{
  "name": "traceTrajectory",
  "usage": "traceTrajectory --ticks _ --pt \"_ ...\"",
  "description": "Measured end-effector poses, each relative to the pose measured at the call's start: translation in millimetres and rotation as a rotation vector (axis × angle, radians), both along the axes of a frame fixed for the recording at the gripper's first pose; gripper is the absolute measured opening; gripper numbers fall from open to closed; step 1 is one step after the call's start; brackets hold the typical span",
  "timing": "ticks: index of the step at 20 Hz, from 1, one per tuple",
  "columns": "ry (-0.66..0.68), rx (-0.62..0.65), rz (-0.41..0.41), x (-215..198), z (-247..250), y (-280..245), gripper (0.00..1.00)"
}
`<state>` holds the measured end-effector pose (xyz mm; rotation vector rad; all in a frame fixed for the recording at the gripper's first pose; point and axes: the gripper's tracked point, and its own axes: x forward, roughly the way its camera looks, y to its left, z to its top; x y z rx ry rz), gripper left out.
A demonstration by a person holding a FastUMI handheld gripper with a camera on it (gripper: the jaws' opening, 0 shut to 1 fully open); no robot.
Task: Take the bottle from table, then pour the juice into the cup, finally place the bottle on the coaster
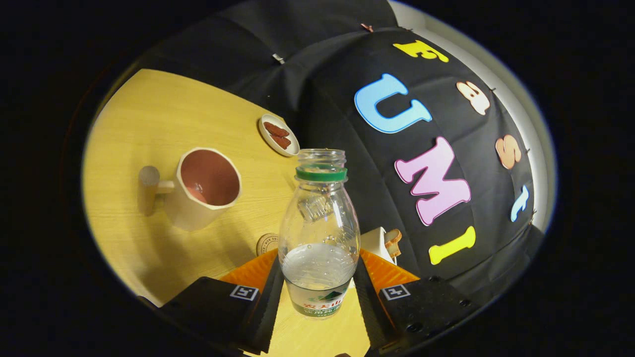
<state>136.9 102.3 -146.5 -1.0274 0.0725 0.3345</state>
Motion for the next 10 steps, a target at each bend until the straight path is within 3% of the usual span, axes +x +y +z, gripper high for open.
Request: traceTrajectory --ticks 10 --pt "-0.022 -0.214 0.058 15.9 -20.4 12.1 0.74"
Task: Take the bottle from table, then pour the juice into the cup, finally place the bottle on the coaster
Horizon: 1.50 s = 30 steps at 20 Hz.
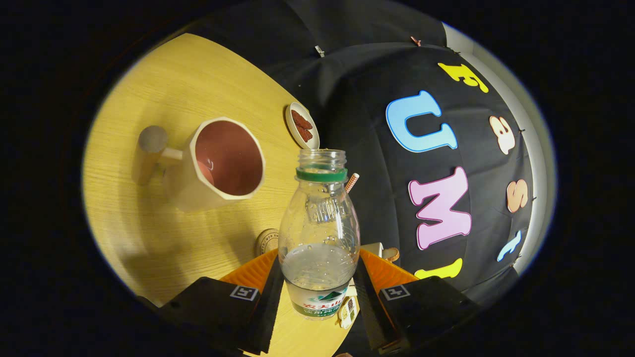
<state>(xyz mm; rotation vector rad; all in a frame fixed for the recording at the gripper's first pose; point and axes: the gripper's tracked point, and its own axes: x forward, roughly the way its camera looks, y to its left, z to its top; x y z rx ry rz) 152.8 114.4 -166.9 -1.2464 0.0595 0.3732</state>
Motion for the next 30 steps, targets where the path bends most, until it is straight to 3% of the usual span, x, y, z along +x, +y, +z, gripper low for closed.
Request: traceTrajectory --ticks 10,17,30 --pt "-0.009 -0.144 0.034 13.6 -15.0 -4.4 0.74" --pt "-0.06 -0.268 0.14 7.2 -13.9 4.6 0.74" --pt "-0.108 -0.449 0.213 27.3 -8.2 15.3 0.74"
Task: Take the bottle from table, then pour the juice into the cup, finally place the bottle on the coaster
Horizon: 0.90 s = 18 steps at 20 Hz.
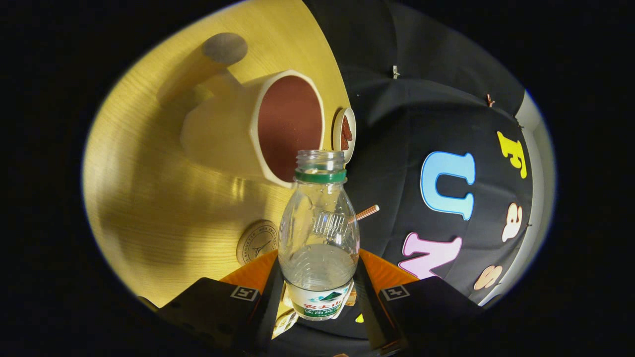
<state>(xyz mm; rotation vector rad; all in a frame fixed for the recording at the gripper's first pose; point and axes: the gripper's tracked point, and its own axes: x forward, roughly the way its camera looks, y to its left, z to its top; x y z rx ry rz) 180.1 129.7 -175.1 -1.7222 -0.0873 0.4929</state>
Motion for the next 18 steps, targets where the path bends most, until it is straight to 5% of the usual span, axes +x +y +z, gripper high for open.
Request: traceTrajectory --ticks 18 --pt "-0.081 -0.152 0.117 8.8 15.0 13.1 0.74"
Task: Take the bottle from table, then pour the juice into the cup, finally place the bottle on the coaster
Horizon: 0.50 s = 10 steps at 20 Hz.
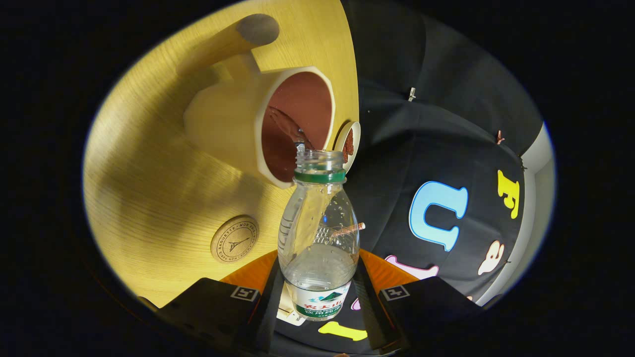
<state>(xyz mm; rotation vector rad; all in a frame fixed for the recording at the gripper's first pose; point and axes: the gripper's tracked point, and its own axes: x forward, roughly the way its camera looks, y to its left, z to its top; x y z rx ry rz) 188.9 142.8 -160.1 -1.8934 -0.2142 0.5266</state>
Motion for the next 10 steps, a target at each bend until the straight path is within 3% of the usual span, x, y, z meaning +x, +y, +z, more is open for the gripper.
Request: traceTrajectory --ticks 10 --pt "-0.042 -0.077 0.054 1.4 3.6 5.4 0.74"
